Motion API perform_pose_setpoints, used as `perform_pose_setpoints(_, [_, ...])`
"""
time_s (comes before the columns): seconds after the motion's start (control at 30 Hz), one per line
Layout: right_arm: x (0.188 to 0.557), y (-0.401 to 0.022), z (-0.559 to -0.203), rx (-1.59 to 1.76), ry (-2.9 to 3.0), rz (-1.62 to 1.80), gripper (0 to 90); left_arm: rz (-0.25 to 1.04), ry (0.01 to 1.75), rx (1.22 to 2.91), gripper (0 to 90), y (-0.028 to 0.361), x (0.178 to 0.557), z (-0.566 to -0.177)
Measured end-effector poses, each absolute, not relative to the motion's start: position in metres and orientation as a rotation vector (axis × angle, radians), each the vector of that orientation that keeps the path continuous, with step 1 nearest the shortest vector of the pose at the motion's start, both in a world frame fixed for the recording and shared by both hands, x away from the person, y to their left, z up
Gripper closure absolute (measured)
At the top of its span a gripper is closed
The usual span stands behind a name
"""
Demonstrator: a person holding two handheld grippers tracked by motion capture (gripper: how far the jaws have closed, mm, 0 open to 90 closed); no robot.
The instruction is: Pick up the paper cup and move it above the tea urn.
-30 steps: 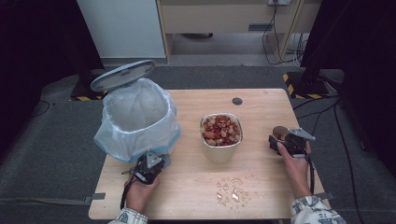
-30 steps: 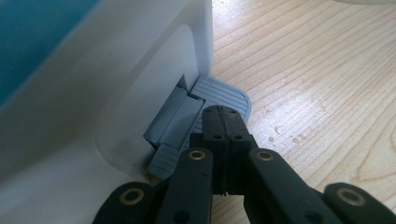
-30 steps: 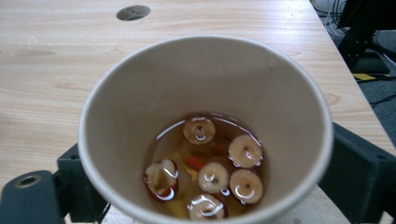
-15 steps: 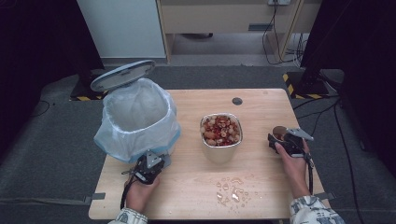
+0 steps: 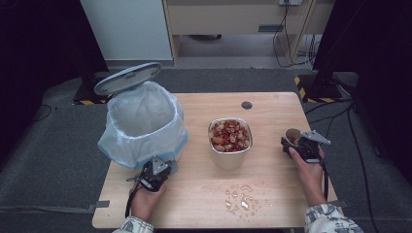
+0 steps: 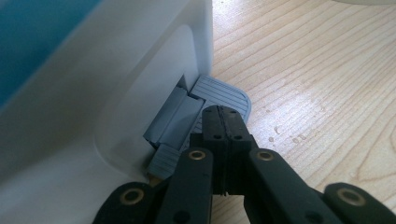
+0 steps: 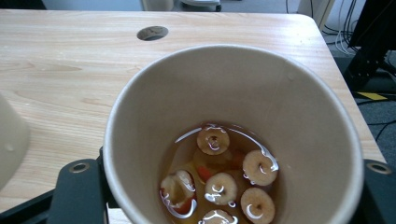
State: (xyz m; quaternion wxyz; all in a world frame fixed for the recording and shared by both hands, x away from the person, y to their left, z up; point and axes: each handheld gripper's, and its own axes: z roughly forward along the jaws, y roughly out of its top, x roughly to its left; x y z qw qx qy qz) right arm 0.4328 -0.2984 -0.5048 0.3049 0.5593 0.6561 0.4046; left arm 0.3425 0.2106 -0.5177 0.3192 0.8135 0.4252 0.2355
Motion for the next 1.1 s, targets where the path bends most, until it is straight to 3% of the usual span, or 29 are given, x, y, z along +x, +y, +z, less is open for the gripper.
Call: perform_pose_setpoints(1.1, [0.445, -0.303, -0.428, 1.357, 1.768, 1.077, 31.4, 0.617, 1.119, 2.138, 89.3, 0.211, 0.343, -0.518])
